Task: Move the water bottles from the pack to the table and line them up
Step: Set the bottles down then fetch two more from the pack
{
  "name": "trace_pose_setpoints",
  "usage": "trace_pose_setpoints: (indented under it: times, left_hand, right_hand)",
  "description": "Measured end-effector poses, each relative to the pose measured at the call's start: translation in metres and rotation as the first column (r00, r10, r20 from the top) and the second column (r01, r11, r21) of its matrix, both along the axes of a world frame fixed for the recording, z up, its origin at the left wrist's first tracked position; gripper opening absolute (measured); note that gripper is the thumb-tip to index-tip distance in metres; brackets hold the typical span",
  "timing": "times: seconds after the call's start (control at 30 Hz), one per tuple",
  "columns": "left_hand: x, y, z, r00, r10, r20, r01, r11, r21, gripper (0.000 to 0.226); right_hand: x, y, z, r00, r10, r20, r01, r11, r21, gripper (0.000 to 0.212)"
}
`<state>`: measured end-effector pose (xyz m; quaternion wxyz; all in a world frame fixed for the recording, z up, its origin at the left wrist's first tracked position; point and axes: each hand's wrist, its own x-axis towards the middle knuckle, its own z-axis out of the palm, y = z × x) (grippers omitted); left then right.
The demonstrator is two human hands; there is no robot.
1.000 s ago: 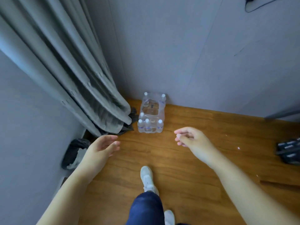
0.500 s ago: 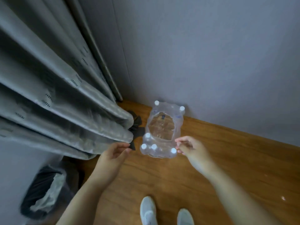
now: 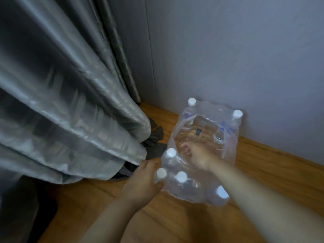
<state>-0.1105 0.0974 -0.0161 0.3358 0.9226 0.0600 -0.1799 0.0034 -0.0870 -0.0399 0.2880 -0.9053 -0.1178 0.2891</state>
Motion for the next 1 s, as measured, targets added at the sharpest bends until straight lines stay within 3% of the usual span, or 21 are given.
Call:
trace_pose_setpoints:
  times: [0.1,0.23,0.33,0.47,0.8,0.9,1.0]
  left_hand:
    - [0.007,0.002,-0.025,0.993,-0.118,-0.01,0.118,0.993,0.018,0.059]
    - [0.014,0.002,-0.043,0.985,-0.168,0.042,0.161,0.977,0.139,0.056]
    - [0.017,0.001,-0.044,0.983,-0.179,0.048,0.165,0.965,0.203,0.045]
    - [0.016,0.0,-0.038,0.978,-0.197,0.068,0.176,0.955,0.24,0.035]
    - [0.011,0.007,-0.034,0.987,-0.15,0.053,0.145,0.985,0.089,0.046]
    - [0.013,0.01,-0.028,0.987,-0.156,0.029,0.155,0.987,0.027,0.047]
    - [0.021,0.006,-0.013,0.984,-0.137,0.115,0.129,0.989,0.075,0.046]
  right_hand:
    - [0.015,0.007,-0.031,0.99,0.133,0.049,-0.132,0.991,-0.018,0.033]
    - [0.013,0.021,-0.028,0.974,0.165,0.152,-0.173,0.984,0.04,0.018]
    - [0.009,0.021,-0.029,0.969,0.121,0.216,-0.146,0.984,0.105,0.01]
    - [0.007,0.01,-0.023,0.964,-0.005,0.265,-0.042,0.984,0.174,0.019]
    - [0.003,-0.022,0.01,0.894,-0.124,0.431,0.095,0.991,0.089,0.024]
    - [0.003,-0.037,0.039,0.848,-0.204,0.489,0.139,0.976,0.166,0.021]
    - [0.003,-0.053,0.072,0.809,-0.275,0.52,0.151,0.951,0.268,0.023]
